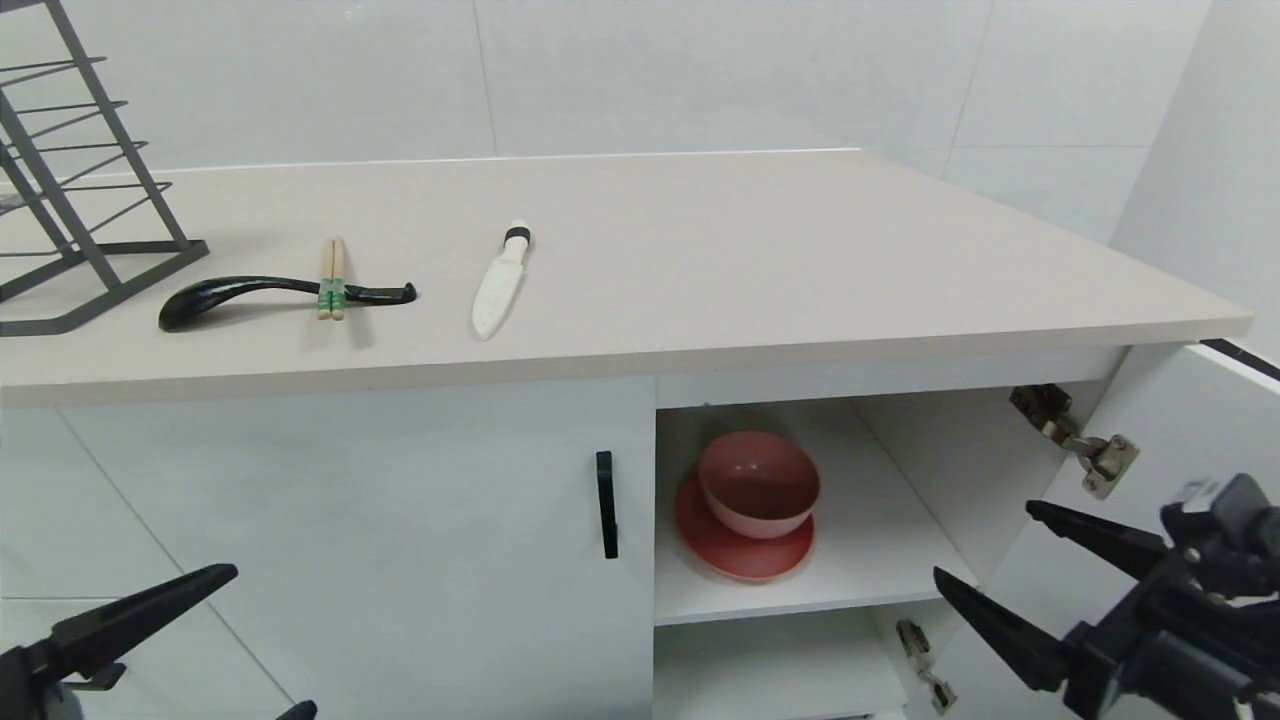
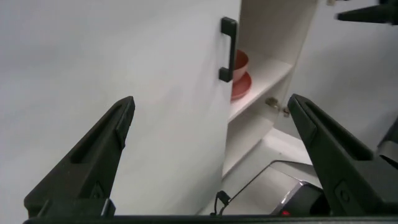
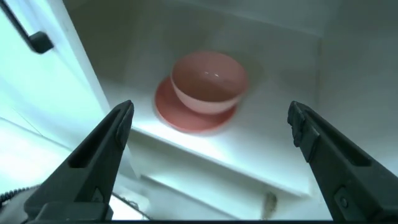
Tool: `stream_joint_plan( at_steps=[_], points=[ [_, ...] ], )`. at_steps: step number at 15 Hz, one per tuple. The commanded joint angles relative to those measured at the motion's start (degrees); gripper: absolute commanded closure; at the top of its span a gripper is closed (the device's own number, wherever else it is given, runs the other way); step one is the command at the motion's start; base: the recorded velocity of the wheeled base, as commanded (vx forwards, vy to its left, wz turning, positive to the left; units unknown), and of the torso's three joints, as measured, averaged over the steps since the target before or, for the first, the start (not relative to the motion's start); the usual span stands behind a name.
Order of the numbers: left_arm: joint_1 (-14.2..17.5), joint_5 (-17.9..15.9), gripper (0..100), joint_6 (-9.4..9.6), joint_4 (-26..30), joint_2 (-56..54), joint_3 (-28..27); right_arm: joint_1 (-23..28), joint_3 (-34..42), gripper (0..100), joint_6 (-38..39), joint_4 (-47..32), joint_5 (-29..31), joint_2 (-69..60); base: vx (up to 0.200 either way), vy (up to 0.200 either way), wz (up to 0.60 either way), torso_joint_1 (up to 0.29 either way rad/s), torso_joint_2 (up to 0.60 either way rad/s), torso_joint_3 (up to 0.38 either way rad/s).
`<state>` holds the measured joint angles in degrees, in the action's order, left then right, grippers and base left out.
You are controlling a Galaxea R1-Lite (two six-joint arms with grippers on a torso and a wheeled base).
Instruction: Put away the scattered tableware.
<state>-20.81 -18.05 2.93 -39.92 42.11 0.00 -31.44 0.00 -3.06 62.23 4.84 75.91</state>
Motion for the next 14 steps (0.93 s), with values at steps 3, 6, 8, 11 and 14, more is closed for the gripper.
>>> stream_joint_plan(
  at_steps=[3,6,8,11,14],
  points=[
    [7.8,-0.1,0,0.15,13.1,-17.2,0.0,9.2,0.0,0,-0.2,-11.1,0.3,-22.9,0.0,0.0,0.0,0.0,0.0,0.0],
    [13.4,-0.1,0,-0.29,19.7,-28.5,0.0,18.1,0.0,0,-0.1,-15.3,0.3,-34.1,0.0,0.0,0.0,0.0,0.0,0.0],
    [13.5,-0.1,0,-0.38,22.6,-32.7,0.0,19.0,0.0,0,0.1,-21.6,0.3,-41.4,0.0,0.0,0.0,0.0,0.0,0.0],
    [13.6,-0.1,0,-0.29,26.7,-36.7,0.0,21.6,0.0,0,0.2,-30.2,0.2,-51.3,0.0,0.0,0.0,0.0,0.0,0.0],
    [13.7,0.8,0,-0.11,26.7,-36.7,-1.0,23.4,0.0,0,0.0,-30.9,0.0,-54.3,0.0,0.0,0.0,0.0,0.0,0.0]
  ],
)
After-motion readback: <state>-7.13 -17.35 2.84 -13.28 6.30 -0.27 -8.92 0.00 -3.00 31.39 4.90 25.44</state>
